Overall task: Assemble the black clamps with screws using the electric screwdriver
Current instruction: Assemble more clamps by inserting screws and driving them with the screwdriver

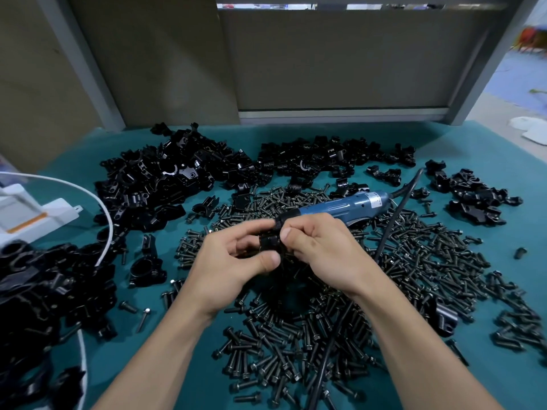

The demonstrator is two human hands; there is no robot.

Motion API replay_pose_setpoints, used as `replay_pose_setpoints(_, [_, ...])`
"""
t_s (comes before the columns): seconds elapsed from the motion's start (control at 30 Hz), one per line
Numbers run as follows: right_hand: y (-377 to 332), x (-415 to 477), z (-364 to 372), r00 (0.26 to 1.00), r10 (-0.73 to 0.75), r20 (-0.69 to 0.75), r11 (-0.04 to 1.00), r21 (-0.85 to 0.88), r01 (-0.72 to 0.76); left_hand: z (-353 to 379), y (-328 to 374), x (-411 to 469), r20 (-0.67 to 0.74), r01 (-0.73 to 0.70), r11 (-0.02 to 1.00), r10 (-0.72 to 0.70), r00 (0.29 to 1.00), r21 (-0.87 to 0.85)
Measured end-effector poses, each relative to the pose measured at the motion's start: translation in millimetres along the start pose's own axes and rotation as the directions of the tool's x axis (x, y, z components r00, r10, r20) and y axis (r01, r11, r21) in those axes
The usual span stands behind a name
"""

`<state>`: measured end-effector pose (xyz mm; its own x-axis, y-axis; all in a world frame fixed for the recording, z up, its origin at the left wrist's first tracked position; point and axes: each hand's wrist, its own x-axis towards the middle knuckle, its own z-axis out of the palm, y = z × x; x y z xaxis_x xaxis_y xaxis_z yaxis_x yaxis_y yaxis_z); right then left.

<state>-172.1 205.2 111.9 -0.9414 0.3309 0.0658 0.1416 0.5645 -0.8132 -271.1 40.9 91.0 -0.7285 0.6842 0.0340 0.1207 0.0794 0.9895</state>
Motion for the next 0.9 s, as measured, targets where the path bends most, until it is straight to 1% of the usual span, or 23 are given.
replay_pose_setpoints(0.07, [-0.1, -1.1, -1.6, 1.0, -0.019, -0.021, 1.0, -0.002, 0.019, 2.7, 2.9, 1.6, -0.016, 0.091, 0.978, -0.096, 0.995, -0.186])
replay_pose_setpoints(0.1, [-0.2, -1.8, -2.3, 0.999, -0.03, -0.023, 0.999, -0.02, 0.029, 2.5, 4.9, 1.9, -0.012, 0.126, 0.959, -0.134, 0.991, -0.253])
replay_pose_setpoints(0.13, [-0.5, -2.4, -2.8, 0.999, -0.038, -0.016, 0.998, -0.043, 0.037, 2.4, 6.6, 1.7, -0.005, 0.151, 0.947, -0.159, 0.987, -0.285])
replay_pose_setpoints(0.23, [-1.9, -3.6, -1.7, 0.998, -0.055, 0.024, 0.995, -0.084, 0.057, 4.8, 7.4, 1.3, -0.022, 0.206, 0.938, -0.22, 0.975, -0.28])
replay_pose_setpoints(0.3, [-2.9, -4.8, 1.7, 0.996, -0.09, 0.006, 0.989, -0.12, 0.09, 5.5, 6.2, 2.0, -0.042, 0.22, 0.938, -0.239, 0.97, -0.267])
replay_pose_setpoints(0.33, [-3.8, -5.3, 3.6, 0.994, -0.109, 0.001, 0.985, -0.132, 0.108, 4.4, 5.0, 2.3, -0.056, 0.21, 0.944, -0.231, 0.971, -0.256])
replay_pose_setpoints(0.4, [-5.3, -5.5, 6.2, 0.993, -0.116, 0.019, 0.985, -0.123, 0.118, 1.9, 3.5, 2.3, -0.081, 0.147, 0.96, -0.171, 0.982, -0.24])
replay_pose_setpoints(0.53, [-4.7, -3.9, 4.4, 0.998, -0.06, 0.037, 0.998, 0.023, 0.059, -4.0, -0.3, 2.8, -0.069, -0.035, 0.965, 0.018, 0.997, -0.258])
replay_pose_setpoints(0.57, [-4.4, -3.7, 4.0, 0.998, -0.041, 0.044, 0.999, 0.031, 0.039, -4.9, -1.4, 3.6, -0.075, -0.066, 0.972, 0.05, 0.996, -0.224])
replay_pose_setpoints(0.67, [-3.9, -3.0, 4.9, 0.998, 0.004, 0.064, 0.999, -0.037, -0.001, -4.7, -4.6, 4.9, -0.087, -0.133, 0.987, 0.125, 0.988, -0.095])
replay_pose_setpoints(0.73, [-3.7, -2.6, 5.0, 0.998, 0.004, 0.055, 1.0, -0.014, -0.003, -4.6, -6.7, 5.3, -0.068, -0.127, 0.99, 0.123, 0.99, -0.061])
replay_pose_setpoints(0.8, [-2.7, -2.9, 2.6, 0.999, -0.013, 0.031, 1.0, 0.008, 0.012, -3.7, -8.3, 6.3, -0.065, -0.087, 0.995, 0.085, 0.994, -0.04])
replay_pose_setpoints(0.87, [-1.9, -3.4, -0.3, 1.0, -0.021, 0.014, 0.999, 0.031, 0.021, 0.0, -8.5, 5.6, -0.083, -0.025, 0.998, 0.021, 0.996, -0.056])
replay_pose_setpoints(0.9, [-1.1, -3.3, -1.3, 1.0, -0.019, 0.01, 0.999, 0.05, 0.019, 1.7, -8.3, 5.5, -0.084, 0.004, 0.996, -0.011, 0.996, -0.091])
